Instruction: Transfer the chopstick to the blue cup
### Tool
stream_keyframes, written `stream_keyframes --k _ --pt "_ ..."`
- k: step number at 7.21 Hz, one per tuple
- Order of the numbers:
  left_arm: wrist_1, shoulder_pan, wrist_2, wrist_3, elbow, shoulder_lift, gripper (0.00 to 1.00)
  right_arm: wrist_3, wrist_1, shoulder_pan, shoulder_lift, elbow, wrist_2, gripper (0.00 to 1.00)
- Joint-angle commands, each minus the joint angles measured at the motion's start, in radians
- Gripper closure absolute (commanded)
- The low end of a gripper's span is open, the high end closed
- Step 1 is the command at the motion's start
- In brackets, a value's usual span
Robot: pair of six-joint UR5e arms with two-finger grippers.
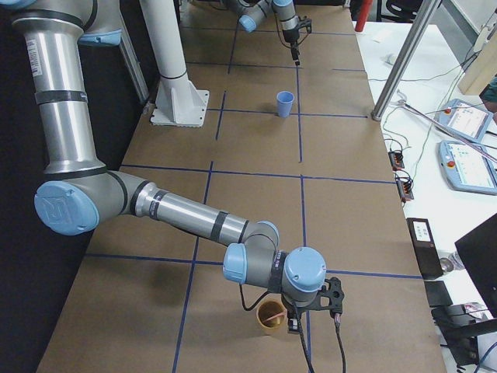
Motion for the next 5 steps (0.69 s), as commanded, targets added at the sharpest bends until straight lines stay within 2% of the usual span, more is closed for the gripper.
stream_keyframes --k 1,2,3,5 --pt "0.000 0.000 0.000 -0.004 -0.001 0.000 0.00 0.000 0.006 0.000 -0.018 0.007 0.003 0.71" --pt "0.000 0.000 0.002 -0.005 -0.001 0.000 0.00 0.000 0.004 0.000 -0.014 0.008 0.003 0.89" --pt "0.000 0.000 0.002 -0.022 -0.001 0.000 0.00 0.000 0.004 0.000 -0.004 0.010 0.004 0.97" --pt "0.000 0.000 0.003 -0.025 0.000 0.001 0.00 0.000 0.006 0.002 -0.001 0.024 0.006 1.00"
